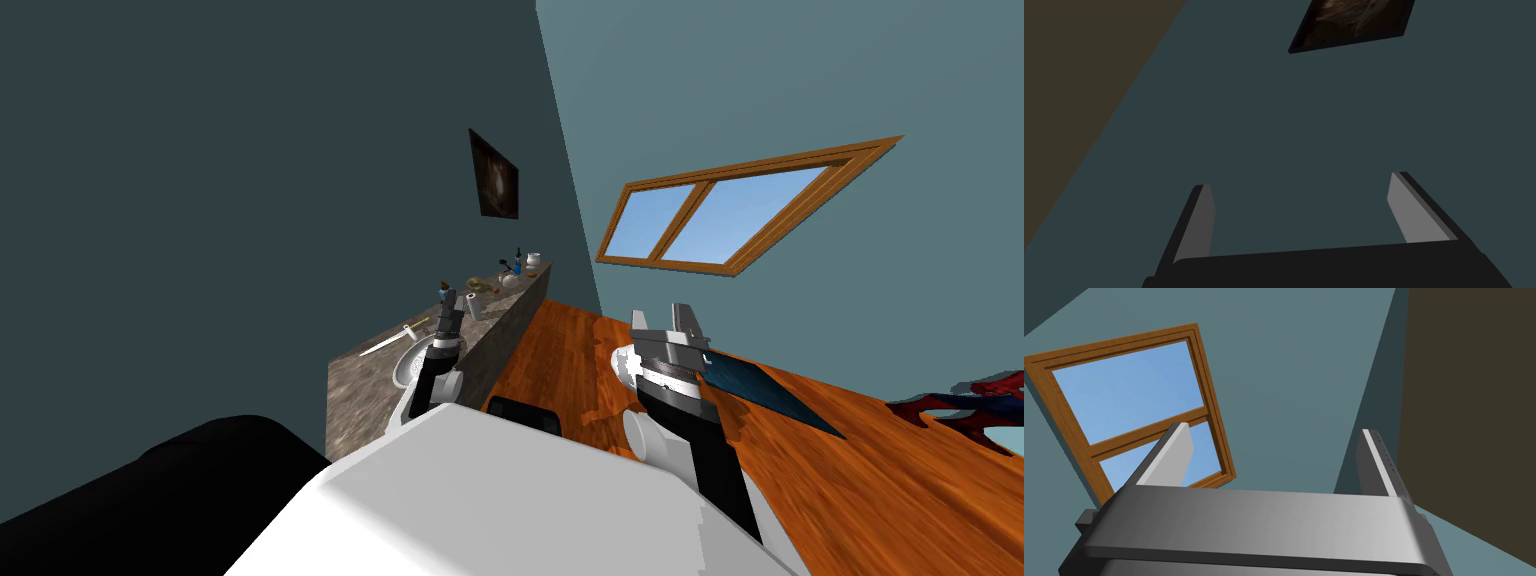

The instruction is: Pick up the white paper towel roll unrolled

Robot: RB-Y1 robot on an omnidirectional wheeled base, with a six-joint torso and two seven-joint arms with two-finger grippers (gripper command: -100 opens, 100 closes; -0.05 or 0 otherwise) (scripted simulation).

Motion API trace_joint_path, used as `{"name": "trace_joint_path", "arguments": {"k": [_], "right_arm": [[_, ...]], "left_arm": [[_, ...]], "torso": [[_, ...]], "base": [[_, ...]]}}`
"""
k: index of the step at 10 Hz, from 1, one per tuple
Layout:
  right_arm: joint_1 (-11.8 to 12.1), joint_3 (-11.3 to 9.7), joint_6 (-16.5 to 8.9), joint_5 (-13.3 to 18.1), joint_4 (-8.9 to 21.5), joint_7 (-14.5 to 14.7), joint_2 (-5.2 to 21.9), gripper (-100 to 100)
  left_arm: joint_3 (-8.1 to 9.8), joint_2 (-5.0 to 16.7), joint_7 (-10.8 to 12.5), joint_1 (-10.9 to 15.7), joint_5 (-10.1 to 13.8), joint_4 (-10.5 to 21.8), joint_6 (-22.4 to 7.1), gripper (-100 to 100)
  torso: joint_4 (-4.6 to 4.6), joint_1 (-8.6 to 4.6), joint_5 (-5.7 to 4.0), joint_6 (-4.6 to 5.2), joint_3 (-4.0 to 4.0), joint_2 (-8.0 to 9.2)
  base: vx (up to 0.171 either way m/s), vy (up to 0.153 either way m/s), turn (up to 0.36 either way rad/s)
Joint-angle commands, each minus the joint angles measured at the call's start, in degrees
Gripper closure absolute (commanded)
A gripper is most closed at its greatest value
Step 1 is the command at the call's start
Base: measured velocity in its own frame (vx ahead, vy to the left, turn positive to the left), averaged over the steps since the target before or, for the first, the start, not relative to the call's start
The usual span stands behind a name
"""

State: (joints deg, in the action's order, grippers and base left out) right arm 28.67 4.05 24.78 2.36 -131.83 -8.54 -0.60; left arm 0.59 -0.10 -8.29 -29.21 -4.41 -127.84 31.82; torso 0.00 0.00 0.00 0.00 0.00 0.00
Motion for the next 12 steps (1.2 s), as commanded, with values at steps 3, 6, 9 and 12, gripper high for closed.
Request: {"name": "trace_joint_path", "arguments": {"k": [3, 6, 9, 12], "right_arm": [[0.0, 0.0, 0.0, 0.0, 0.0, 0.0, 0.0, 0], [0.0, 0.0, 0.0, 0.0, 0.0, 0.0, 0.0, 0], [0.0, 0.0, 0.0, 0.0, 0.0, 0.0, 0.0, 0], [0.0, 0.0, 0.0, 0.0, 0.0, 0.0, 0.0, 0]], "left_arm": [[-1.38, 4.5, -2.4, 1.6, 1.4, 2.8, -0.2, -100], [-2.74, 8.6, -5.2, 3.6, 3.0, 6.0, -0.6, -100], [-4.4, 13.7, -8.7, 6.2, 5.1, 10.1, -1.1, -100], [-5.7, 17.4, -11.6, 8.3, 6.8, 13.4, -1.5, -100]], "torso": [[0.0, -0.06, -0.01, 0.0, -0.01, -0.02], [0.01, -0.09, -0.02, 0.0, 0.02, 0.04], [0.02, -0.08, -0.02, 0.0, 0.06, 0.1], [0.04, -0.08, -0.02, -0.01, 0.1, 0.18]], "base": [[-0.001, -0.019, 0.042], [-0.016, -0.026, 0.053], [-0.035, -0.028, 0.063], [-0.045, -0.025, 0.057]]}}
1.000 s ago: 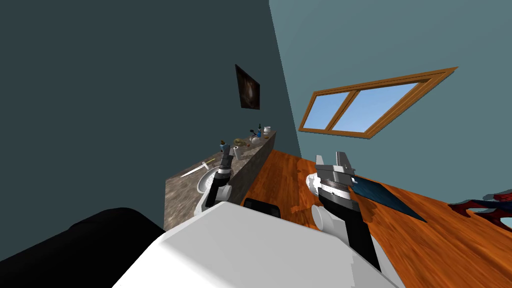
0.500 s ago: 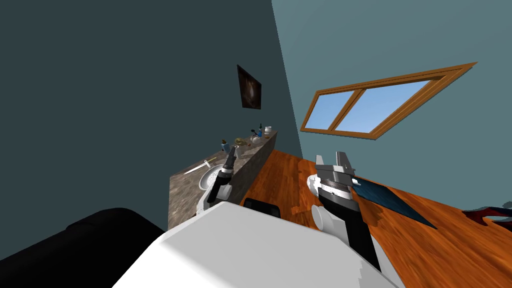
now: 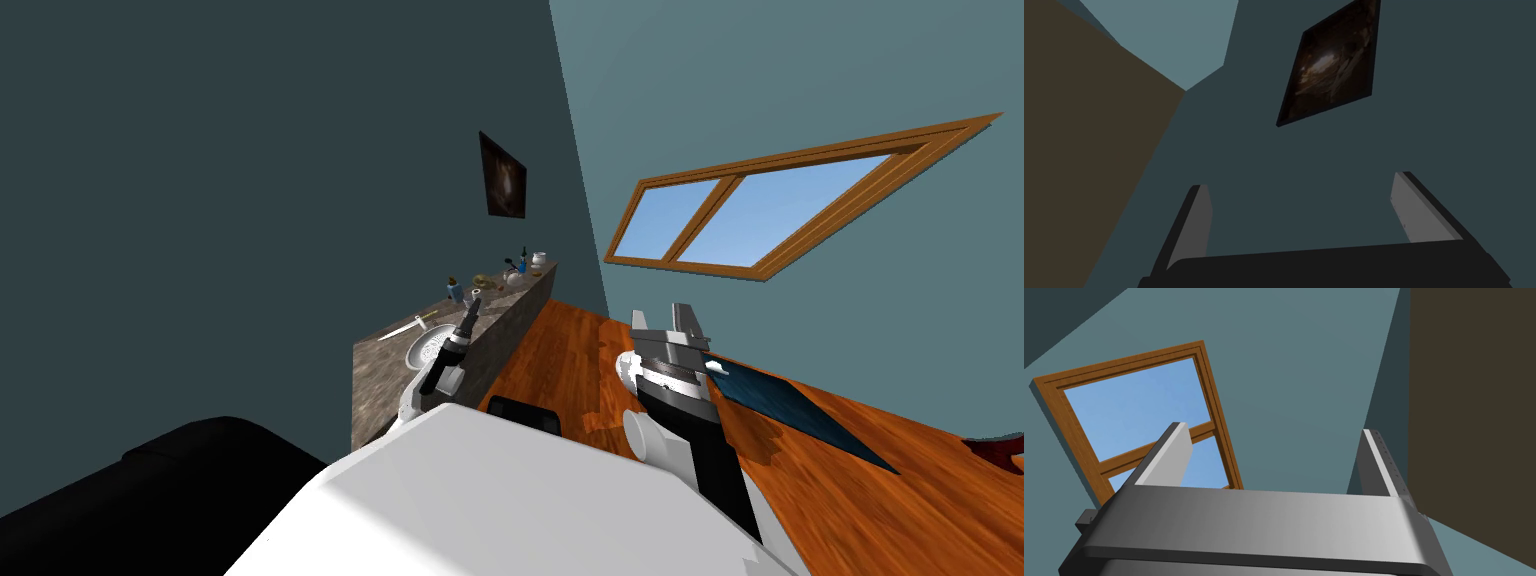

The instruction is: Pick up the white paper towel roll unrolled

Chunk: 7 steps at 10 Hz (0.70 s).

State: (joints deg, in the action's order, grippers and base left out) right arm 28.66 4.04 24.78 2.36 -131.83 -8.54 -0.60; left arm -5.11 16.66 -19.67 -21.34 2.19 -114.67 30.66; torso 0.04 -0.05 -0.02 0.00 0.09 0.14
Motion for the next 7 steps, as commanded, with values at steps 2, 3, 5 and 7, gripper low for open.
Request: {"name": "trace_joint_path", "arguments": {"k": [2, 3, 5, 7], "right_arm": [[0.0, 0.0, 0.0, 0.0, 0.0, 0.0, 0.0, 0], [0.0, 0.0, 0.0, 0.0, 0.0, 0.0, 0.0, 0], [0.0, 0.0, 0.0, 0.0, 0.0, 0.0, 0.0, 0], [0.0, 0.0, 0.0, 0.0, 0.0, 0.0, 0.0, 0]], "left_arm": [[-1.45, 4.3, -3.4, 2.7, 2.3, 3.5, -0.8, -100], [-1.45, 4.5, -3.4, 2.7, 2.3, 3.8, -0.8, -100], [-3.09, 8.2, -7.0, 5.1, 4.6, 7.5, -1.3, -100], [-3.97, 10.2, -9.0, 6.4, 5.8, 9.6, -1.6, -100]], "torso": [[-0.01, 0.02, 0.01, -0.01, -0.02, -0.04], [-0.01, 0.01, 0.01, 0.0, -0.03, -0.04], [-0.02, 0.0, 0.0, 0.0, -0.03, -0.05], [-0.01, -0.02, 0.0, 0.0, -0.02, -0.03]], "base": [[-0.031, -0.013, 0.055], [-0.029, -0.016, 0.02], [-0.036, -0.019, 0.05], [-0.028, -0.018, 0.035]]}}
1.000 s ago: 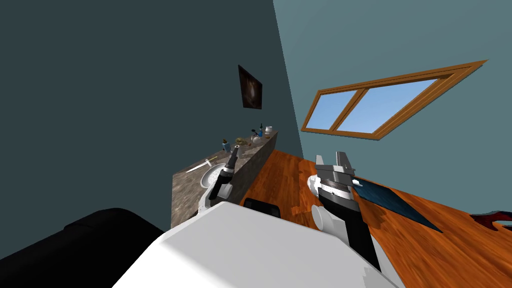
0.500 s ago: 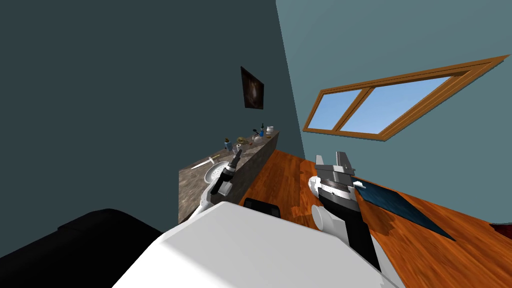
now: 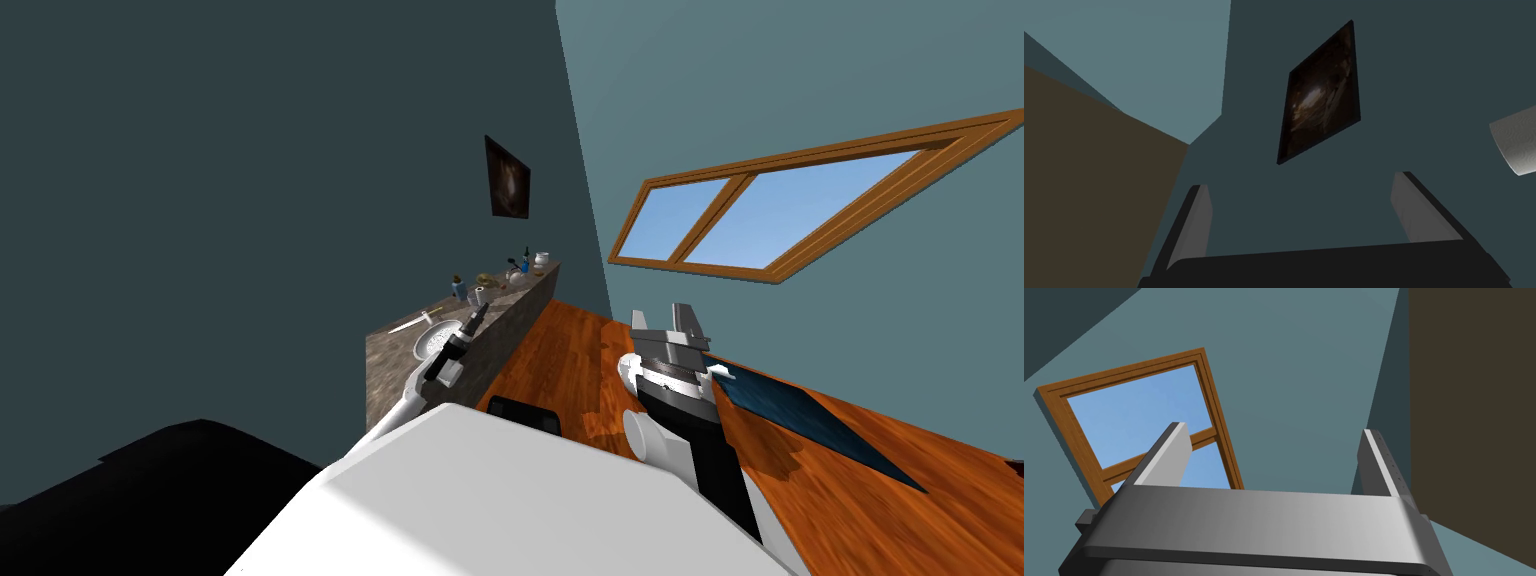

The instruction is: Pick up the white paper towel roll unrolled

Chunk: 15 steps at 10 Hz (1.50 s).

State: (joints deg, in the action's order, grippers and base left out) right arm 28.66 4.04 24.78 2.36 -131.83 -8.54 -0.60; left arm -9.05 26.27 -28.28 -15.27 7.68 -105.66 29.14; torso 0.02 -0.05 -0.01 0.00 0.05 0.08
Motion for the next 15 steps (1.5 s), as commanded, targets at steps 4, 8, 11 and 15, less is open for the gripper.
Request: {"name": "trace_joint_path", "arguments": {"k": [4, 8, 11, 15], "right_arm": [[0.0, 0.0, 0.0, 0.0, 0.0, 0.0, 0.0, 0], [0.0, 0.0, 0.0, 0.0, 0.0, 0.0, 0.0, 0], [0.0, 0.0, 0.0, 0.0, 0.0, 0.0, 0.0, 0], [0.0, 0.0, 0.0, 0.0, 0.0, 0.0, 0.0, 0]], "left_arm": [[-2.83, 5.9, -6.4, 4.1, 4.3, 6.6, -0.8, -100], [-5.66, 10.3, -12.3, 7.8, 8.7, 12.5, -1.4, -100], [-7.47, 12.6, -16.4, 10.3, 11.6, 16.4, -1.7, -100], [-9.92, 15.4, -22.4, 13.6, 15.9, 21.6, -2.1, -100]], "torso": [[-0.01, 0.02, 0.01, 0.0, -0.02, -0.04], [-0.02, 0.07, 0.01, 0.0, -0.06, -0.11], [-0.03, 0.11, 0.03, 0.0, -0.09, -0.15], [-0.04, 0.14, 0.03, -0.01, -0.1, -0.17]], "base": [[-0.014, -0.008, 0.019], [0.001, 0.003, 0.005], [0.015, 0.018, -0.003], [0.023, 0.029, -0.012]]}}
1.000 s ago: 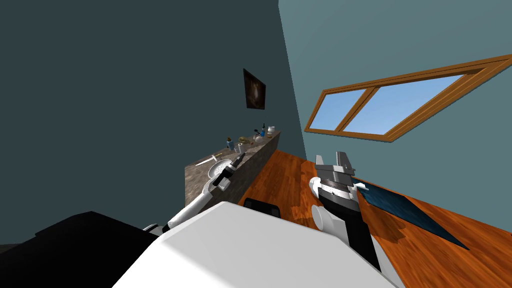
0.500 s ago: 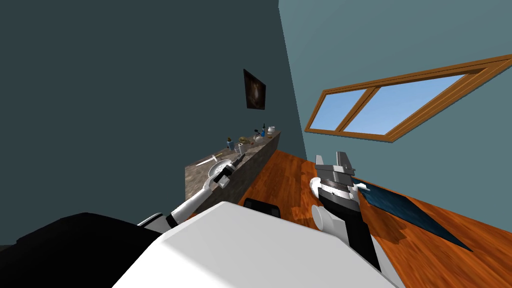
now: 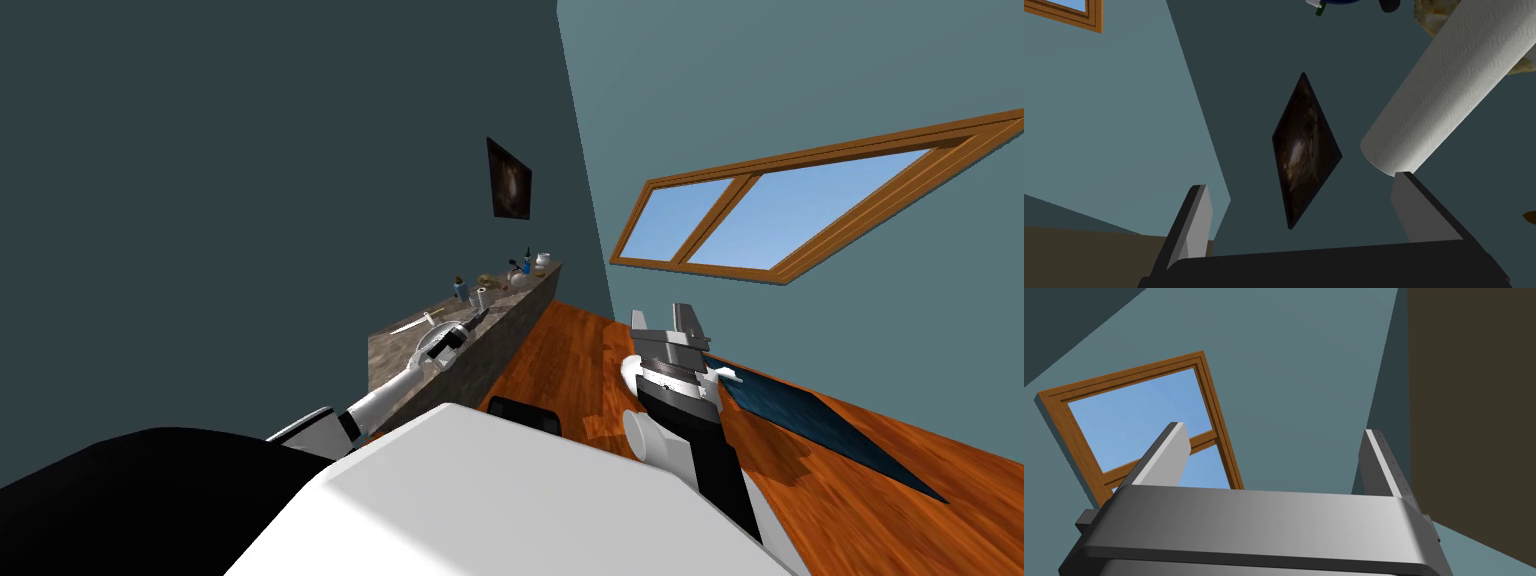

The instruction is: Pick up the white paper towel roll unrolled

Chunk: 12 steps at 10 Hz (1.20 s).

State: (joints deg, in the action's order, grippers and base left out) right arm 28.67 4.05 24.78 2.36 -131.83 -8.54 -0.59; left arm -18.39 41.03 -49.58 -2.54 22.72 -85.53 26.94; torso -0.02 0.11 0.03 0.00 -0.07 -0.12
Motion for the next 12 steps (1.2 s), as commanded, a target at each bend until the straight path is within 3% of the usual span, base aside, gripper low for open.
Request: {"name": "trace_joint_path", "arguments": {"k": [1, 2, 7, 12], "right_arm": [[0.0, 0.0, 0.0, 0.0, 0.0, 0.0, 0.0, 0], [0.0, 0.0, 0.0, 0.0, 0.0, 0.0, 0.0, 0], [0.0, 0.0, 0.0, 0.0, 0.0, 0.0, 0.0, 0], [0.0, 0.0, 0.0, 0.0, 0.0, 0.0, 0.0, 0]], "left_arm": [[-1.34, 1.4, -2.9, 1.9, 2.2, 2.9, 0.0, -100], [-1.34, 1.4, -3.1, 1.9, 2.2, 3.0, 0.0, -100], [-4.43, 3.9, -10.3, 6.1, 7.9, 9.5, -0.3, -100], [-7.23, 4.6, -15.2, 8.7, 12.0, 14.7, -0.4, -100]], "torso": [[0.0, 0.0, 0.0, 0.0, 0.0, 0.0], [-0.01, 0.04, 0.01, 0.0, -0.03, -0.05], [-0.02, 0.08, 0.02, -0.01, -0.06, -0.1], [-0.05, -0.03, 0.0, 0.0, -0.12, -0.21]], "base": [[0.042, 0.041, -0.024], [0.031, 0.033, -0.013], [0.043, 0.043, -0.03], [0.082, 0.026, -0.058]]}}
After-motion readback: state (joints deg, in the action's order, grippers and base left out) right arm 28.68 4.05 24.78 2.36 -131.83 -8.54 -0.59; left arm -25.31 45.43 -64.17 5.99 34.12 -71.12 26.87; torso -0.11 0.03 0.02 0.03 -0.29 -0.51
